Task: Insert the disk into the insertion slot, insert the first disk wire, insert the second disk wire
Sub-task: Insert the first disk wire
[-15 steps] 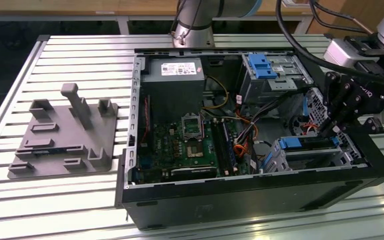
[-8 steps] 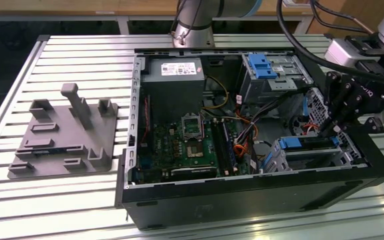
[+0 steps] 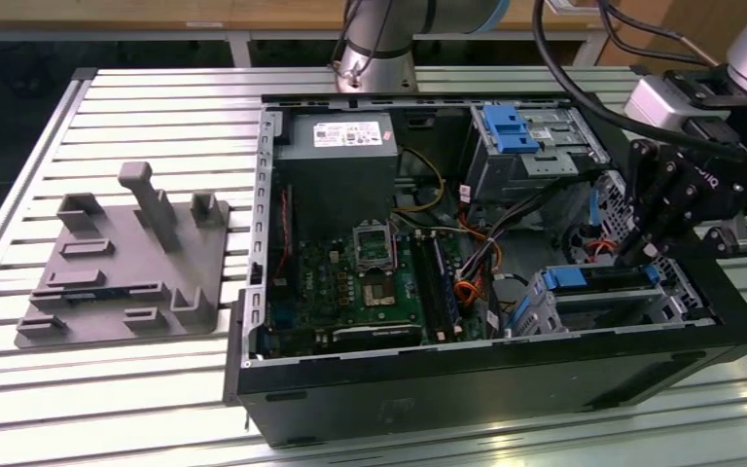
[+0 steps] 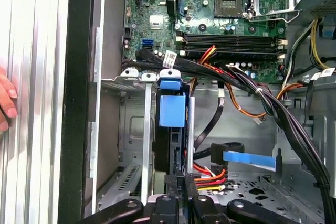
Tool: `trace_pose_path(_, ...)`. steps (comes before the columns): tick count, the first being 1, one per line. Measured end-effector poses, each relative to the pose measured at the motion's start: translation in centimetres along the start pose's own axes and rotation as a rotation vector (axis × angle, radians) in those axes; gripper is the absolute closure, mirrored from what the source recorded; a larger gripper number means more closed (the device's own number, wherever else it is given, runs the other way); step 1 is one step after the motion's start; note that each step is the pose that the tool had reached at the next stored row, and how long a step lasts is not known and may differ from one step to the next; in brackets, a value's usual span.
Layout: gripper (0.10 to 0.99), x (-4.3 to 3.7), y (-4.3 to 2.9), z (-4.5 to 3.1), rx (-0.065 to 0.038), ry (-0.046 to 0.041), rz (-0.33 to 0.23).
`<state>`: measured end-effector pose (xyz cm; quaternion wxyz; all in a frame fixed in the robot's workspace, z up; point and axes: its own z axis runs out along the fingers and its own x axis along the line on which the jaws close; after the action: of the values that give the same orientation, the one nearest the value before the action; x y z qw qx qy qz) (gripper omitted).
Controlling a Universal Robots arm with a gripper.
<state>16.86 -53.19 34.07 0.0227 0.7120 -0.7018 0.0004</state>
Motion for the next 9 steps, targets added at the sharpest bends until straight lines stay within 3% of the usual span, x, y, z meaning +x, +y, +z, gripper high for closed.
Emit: trace_pose_path(9,0.922,0.00,0.08,0.10,0.000,0.0004,0.000)
